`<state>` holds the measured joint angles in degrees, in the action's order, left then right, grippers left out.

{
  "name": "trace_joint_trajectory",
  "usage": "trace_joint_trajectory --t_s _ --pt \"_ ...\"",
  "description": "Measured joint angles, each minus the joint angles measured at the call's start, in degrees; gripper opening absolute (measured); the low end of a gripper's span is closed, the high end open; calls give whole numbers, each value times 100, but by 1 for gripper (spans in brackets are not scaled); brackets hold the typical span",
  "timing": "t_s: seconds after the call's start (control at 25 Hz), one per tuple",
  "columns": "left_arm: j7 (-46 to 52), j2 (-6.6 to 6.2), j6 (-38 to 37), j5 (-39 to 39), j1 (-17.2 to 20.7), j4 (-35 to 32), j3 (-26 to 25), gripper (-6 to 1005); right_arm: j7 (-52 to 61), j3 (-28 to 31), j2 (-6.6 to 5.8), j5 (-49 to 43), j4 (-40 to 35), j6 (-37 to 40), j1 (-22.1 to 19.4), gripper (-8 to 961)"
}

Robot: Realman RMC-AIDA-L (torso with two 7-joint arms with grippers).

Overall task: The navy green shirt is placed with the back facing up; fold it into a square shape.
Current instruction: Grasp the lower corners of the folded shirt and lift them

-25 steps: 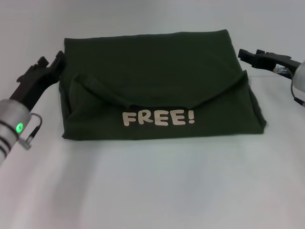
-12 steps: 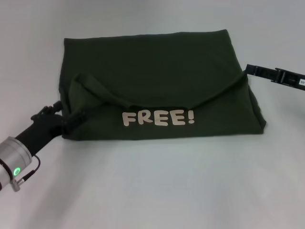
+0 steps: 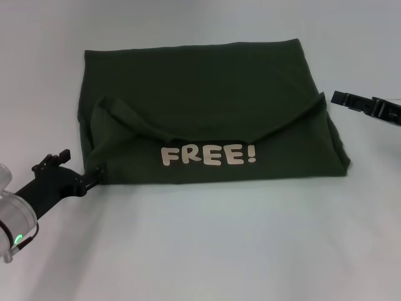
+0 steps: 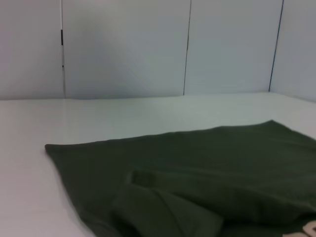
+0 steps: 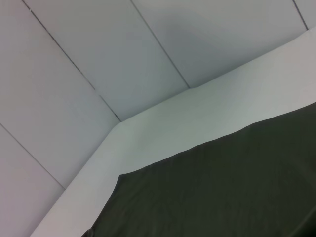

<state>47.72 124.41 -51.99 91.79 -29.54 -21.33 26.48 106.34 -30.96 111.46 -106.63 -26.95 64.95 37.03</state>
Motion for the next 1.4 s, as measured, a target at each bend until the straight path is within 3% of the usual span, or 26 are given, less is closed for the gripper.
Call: trace_joint_trajectory --t_s 1.16,1.4 --pt "-340 17 844 296 -220 164 612 890 -34 196 103 12 23 -150 -48 715" --pt "-338 13 830 296 -241 150 657 823 -13 223 104 12 23 -150 -59 715"
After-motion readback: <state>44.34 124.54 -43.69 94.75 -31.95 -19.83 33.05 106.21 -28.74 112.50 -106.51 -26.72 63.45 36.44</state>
